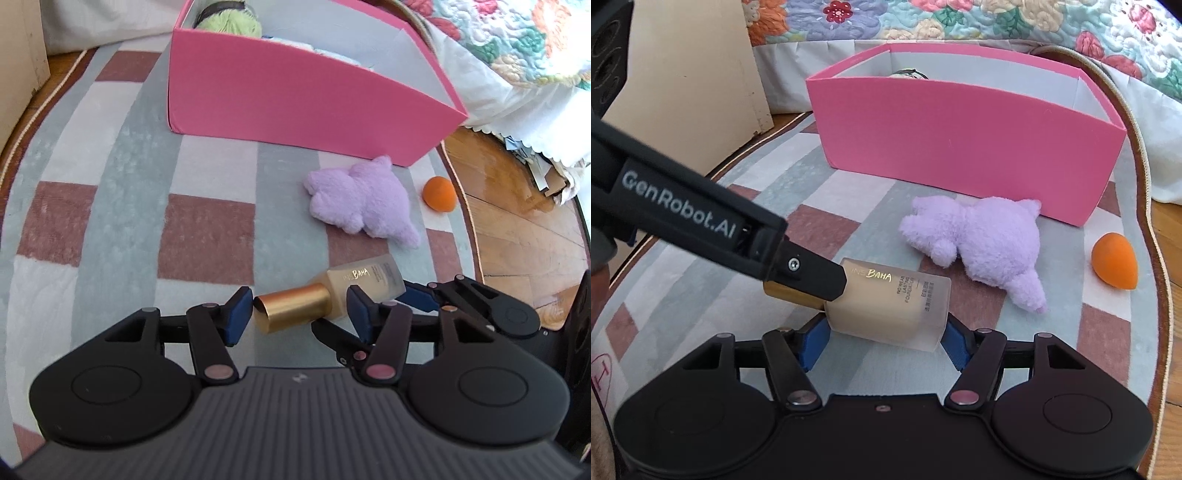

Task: Organize objects
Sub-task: 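Lift the foundation bottle off the rug with the left tool, then lower the foundation bottle into the pink box and open the left tool, then withdraw the left tool and move it down to the lilac plush toy, then close the left tool on the lilac plush toy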

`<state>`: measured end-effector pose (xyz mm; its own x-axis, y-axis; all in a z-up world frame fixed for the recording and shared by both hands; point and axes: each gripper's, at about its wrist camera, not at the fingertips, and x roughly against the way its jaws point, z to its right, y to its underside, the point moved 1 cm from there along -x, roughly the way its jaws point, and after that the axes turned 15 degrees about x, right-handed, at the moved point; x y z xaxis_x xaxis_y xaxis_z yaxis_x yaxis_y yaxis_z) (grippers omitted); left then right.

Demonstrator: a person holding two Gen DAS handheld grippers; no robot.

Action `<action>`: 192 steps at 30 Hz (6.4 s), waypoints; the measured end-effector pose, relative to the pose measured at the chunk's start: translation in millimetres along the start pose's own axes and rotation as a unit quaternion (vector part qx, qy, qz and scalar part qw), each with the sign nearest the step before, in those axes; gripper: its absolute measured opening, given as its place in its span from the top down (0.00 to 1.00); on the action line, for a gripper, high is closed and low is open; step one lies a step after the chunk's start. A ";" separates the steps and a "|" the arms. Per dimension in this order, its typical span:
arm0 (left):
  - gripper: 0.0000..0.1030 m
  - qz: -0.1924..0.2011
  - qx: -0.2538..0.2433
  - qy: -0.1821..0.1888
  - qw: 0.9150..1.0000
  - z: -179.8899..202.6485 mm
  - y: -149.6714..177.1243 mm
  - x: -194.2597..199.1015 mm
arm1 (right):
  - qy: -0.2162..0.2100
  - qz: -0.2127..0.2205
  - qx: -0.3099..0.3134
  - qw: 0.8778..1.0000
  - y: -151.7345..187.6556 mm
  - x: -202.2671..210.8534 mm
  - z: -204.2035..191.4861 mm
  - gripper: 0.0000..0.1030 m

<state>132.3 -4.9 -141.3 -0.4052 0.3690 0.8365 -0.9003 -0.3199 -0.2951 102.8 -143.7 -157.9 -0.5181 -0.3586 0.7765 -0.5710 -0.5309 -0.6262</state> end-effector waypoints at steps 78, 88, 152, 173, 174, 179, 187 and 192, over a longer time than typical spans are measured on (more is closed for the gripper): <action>0.48 0.046 0.068 0.012 0.997 73.0 -280.1 -119.6 | 0.043 -0.109 -0.014 0.993 -208.5 -147.2 206.0 0.33; 0.42 0.066 0.046 0.000 0.997 80.6 -268.9 -106.1 | 0.053 -0.097 -0.017 0.994 -199.8 -141.3 209.9 0.21; 0.23 0.055 0.005 0.022 0.998 23.9 -62.1 47.6 | -0.022 0.011 0.084 0.996 -90.6 98.2 36.0 0.17; 0.43 0.064 0.025 0.064 0.996 13.2 -53.6 -62.8 | -0.001 -0.016 0.019 1.000 -39.0 -23.8 93.3 0.17; 0.47 0.061 0.028 0.067 0.996 13.0 -52.9 -65.1 | 0.000 -0.018 0.015 1.000 -37.4 -25.9 94.1 0.17; 0.66 0.038 0.040 0.082 0.995 12.3 -48.2 -74.0 | -0.024 -0.016 -0.016 0.999 -29.7 -29.5 98.8 0.34; 0.68 0.054 0.011 0.074 0.996 21.5 -41.4 -80.6 | -0.012 -0.019 -0.029 0.999 -24.3 -32.9 99.4 0.47; 0.68 0.036 0.031 0.082 0.995 17.0 -40.8 -78.0 | 0.009 -0.034 -0.001 0.999 -24.4 -39.0 89.5 0.49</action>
<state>203.3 -35.5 -186.7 -0.4941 0.4785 0.7259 -0.8581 -0.4025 -0.3187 193.9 -185.5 -166.6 -0.4892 -0.3089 0.8156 -0.6063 -0.5518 -0.5726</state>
